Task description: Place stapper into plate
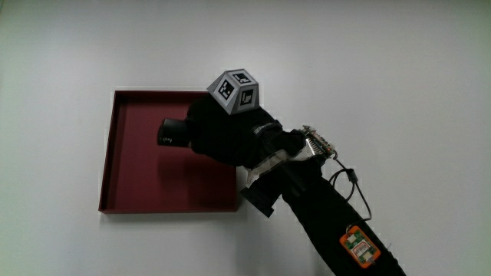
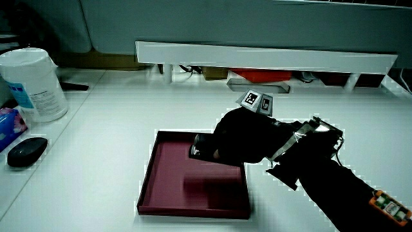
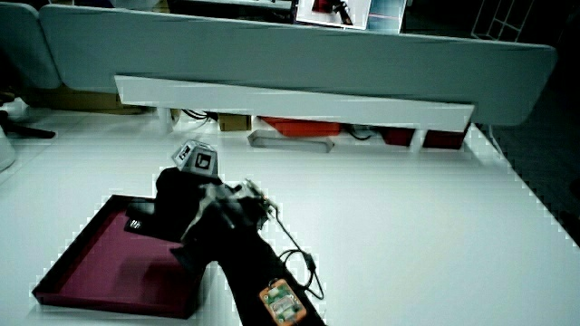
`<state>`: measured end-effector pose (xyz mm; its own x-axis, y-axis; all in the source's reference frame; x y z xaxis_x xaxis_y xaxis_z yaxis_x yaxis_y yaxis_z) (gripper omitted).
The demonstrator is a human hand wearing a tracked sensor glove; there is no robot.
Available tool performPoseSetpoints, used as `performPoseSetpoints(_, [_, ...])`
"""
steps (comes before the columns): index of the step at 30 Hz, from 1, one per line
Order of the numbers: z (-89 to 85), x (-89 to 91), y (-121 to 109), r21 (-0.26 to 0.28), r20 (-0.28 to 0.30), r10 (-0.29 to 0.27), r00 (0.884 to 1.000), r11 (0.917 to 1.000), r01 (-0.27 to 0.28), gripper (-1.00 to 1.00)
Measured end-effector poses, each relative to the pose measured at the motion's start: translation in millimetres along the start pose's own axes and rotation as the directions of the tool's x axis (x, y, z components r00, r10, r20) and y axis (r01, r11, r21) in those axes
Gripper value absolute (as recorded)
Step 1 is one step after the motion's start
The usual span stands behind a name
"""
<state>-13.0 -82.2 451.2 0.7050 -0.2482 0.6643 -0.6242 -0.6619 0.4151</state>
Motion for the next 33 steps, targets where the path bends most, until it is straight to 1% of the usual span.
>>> performPoseSetpoints(1, [-5.1, 2.0, 2.4, 0.003, 0.004, -0.012, 1.000, 0.9999, 0.012, 0.00])
performPoseSetpoints(2, [-9.4, 2.4, 4.2, -0.009, 0.013, -0.008, 1.000, 0.9999, 0.008, 0.00])
performPoseSetpoints(3, [-11.8, 0.8, 4.1, -0.019, -0.003, -0.007, 1.000, 0.9998, 0.007, 0.00])
performPoseSetpoints(6, [-22.3, 1.6, 6.7, -0.033, 0.005, -0.014, 1.000, 0.9994, 0.014, 0.00])
performPoseSetpoints(8, [-29.6, 2.8, 9.2, -0.050, -0.001, -0.012, 1.000, 0.9987, 0.012, 0.00])
performPoseSetpoints(9, [-32.2, 2.3, 9.6, -0.049, 0.014, -0.015, 1.000, 0.9987, 0.016, 0.00])
performPoseSetpoints(10, [-36.5, 3.9, 11.2, -0.067, 0.003, -0.015, 1.000, 0.9976, 0.015, 0.00])
performPoseSetpoints(11, [-40.3, 4.6, 12.1, -0.079, 0.004, -0.016, 1.000, 0.9968, 0.016, 0.00])
performPoseSetpoints(13, [-45.5, 6.2, 13.5, -0.083, 0.012, -0.026, 1.000, 0.9962, 0.027, 0.00])
performPoseSetpoints(14, [-49.2, 8.5, 15.0, -0.075, 0.030, -0.037, 0.999, 0.9965, 0.039, 0.00])
performPoseSetpoints(15, [-52.6, 11.2, 16.4, -0.093, 0.017, -0.033, 0.999, 0.9951, 0.034, 0.00])
performPoseSetpoints(17, [-54.1, 12.8, 16.7, -0.084, 0.009, -0.038, 0.999, 0.9957, 0.039, 0.00])
performPoseSetpoints(18, [-53.2, 10.6, 15.6, -0.084, 0.012, -0.031, 0.999, 0.9959, 0.032, 0.00])
performPoseSetpoints(19, [-56.4, 12.8, 17.7, -0.099, 0.016, -0.040, 0.999, 0.9942, 0.041, 0.00])
performPoseSetpoints(21, [-57.8, 15.4, 18.3, -0.096, 0.010, -0.043, 0.999, 0.9944, 0.044, 0.00])
performPoseSetpoints(22, [-57.8, 15.8, 17.7, -0.086, 0.012, -0.046, 0.999, 0.9951, 0.047, 0.00])
performPoseSetpoints(23, [-57.2, 14.8, 16.6, -0.092, 0.007, -0.033, 0.999, 0.9952, 0.034, 0.00])
performPoseSetpoints(24, [-58.6, 16.6, 17.9, -0.092, 0.009, -0.042, 0.999, 0.9949, 0.043, 0.00])
performPoseSetpoints(25, [-55.6, 13.1, 15.3, -0.086, -0.001, -0.035, 0.999, 0.9957, 0.034, 0.00])
performPoseSetpoints(27, [-59.0, 15.9, 16.4, -0.098, 0.006, -0.042, 0.999, 0.9943, 0.042, 0.00])
performPoseSetpoints(28, [-58.0, 15.5, 15.1, -0.086, 0.009, -0.044, 0.999, 0.9953, 0.044, 0.00])
performPoseSetpoints(29, [-58.9, 16.8, 15.7, -0.099, -0.002, -0.040, 0.999, 0.9943, 0.040, -0.08])
performPoseSetpoints(30, [-58.1, 16.9, 14.9, -0.091, -0.006, -0.040, 0.999, 0.9951, 0.039, -0.15])
performPoseSetpoints(31, [-58.1, 18.1, 14.7, -0.096, 0.004, -0.044, 0.999, 0.9944, 0.044, -0.23])
performPoseSetpoints(32, [-56.7, 18.3, 13.3, -0.100, -0.004, -0.036, 0.999, 0.9944, 0.035, -0.31])
performPoseSetpoints(33, [-53.4, 17.2, 11.1, -0.091, -0.004, -0.030, 1.000, 0.9954, 0.030, -0.38])
